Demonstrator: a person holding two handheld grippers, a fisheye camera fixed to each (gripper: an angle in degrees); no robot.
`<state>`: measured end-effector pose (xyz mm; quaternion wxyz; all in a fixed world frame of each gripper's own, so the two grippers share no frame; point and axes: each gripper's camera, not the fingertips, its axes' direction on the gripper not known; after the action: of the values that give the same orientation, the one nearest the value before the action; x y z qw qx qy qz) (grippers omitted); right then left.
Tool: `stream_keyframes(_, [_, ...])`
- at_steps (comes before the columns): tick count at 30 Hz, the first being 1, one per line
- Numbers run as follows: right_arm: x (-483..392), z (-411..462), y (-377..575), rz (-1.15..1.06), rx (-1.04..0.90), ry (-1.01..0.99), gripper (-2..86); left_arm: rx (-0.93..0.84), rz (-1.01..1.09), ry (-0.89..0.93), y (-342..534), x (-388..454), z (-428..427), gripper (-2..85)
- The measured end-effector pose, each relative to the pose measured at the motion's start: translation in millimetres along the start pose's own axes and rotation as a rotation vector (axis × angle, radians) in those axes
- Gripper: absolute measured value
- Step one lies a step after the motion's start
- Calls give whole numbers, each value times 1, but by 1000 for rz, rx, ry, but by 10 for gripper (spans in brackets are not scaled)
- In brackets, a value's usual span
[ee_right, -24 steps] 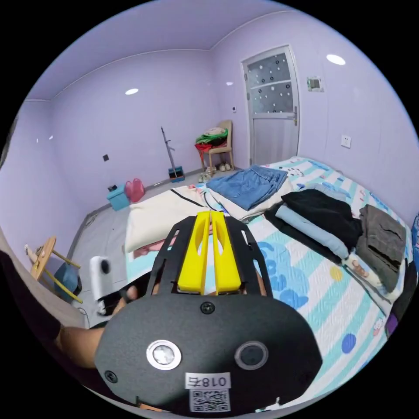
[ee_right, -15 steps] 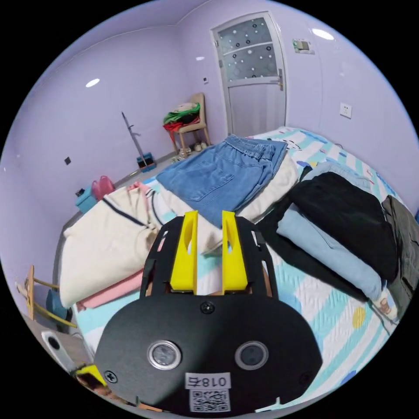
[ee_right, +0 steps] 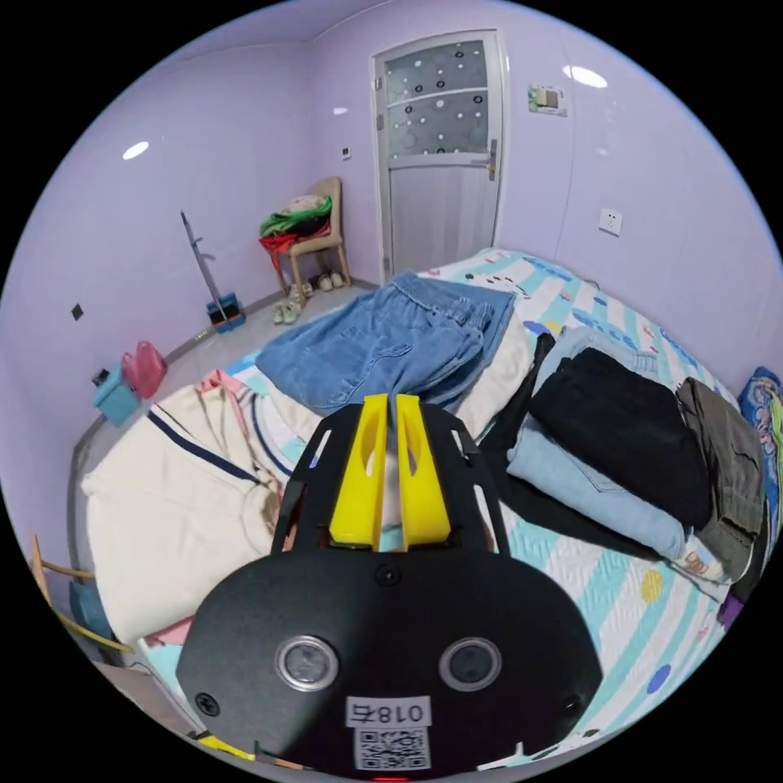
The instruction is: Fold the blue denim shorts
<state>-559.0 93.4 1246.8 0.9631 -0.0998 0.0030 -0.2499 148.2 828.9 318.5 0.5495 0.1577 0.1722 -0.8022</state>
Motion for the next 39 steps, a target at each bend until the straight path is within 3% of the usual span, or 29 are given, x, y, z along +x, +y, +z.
stream_keyframes(4, [5,-50,16,-17,85,-157,-3,107,87,-64,6,16,-14,-10])
stream_keyframes(7, [-7,-111,53,-171,98,-205,-5,239,190,-138,7,38,-41,-10])
stream_keyframes(10, [-25,-165,119,-327,-24,-291,-6,375,287,-202,6,65,-87,-9])
stream_keyframes(12, [-41,-205,187,-439,-98,-453,-8,426,333,-272,7,82,-115,-8])
stream_keyframes(16, [-41,-247,251,-498,-141,-419,-8,182,442,-261,1,115,-125,3])
stream_keyframes(21, [42,-260,257,-141,-119,-358,10,-313,647,-242,52,166,-32,57])
stream_keyframes(23, [63,-267,255,-61,-79,-338,8,-537,851,-332,101,192,39,78])
stream_keyframes(28, [99,-284,257,5,-43,-305,1,-584,1260,-505,171,214,127,98])
stream_keyframes(31, [120,-291,264,34,-57,-257,-1,-752,1317,-623,183,194,164,115])
stream_keyframes(34, [144,-290,266,88,-64,-245,0,-692,1361,-661,182,187,156,87])
stream_keyframes(36, [161,-284,257,120,-52,-262,5,-650,1267,-619,169,185,142,72])
stream_keyframes(39, [171,-269,230,53,-35,-193,29,-473,903,-437,117,171,89,44])
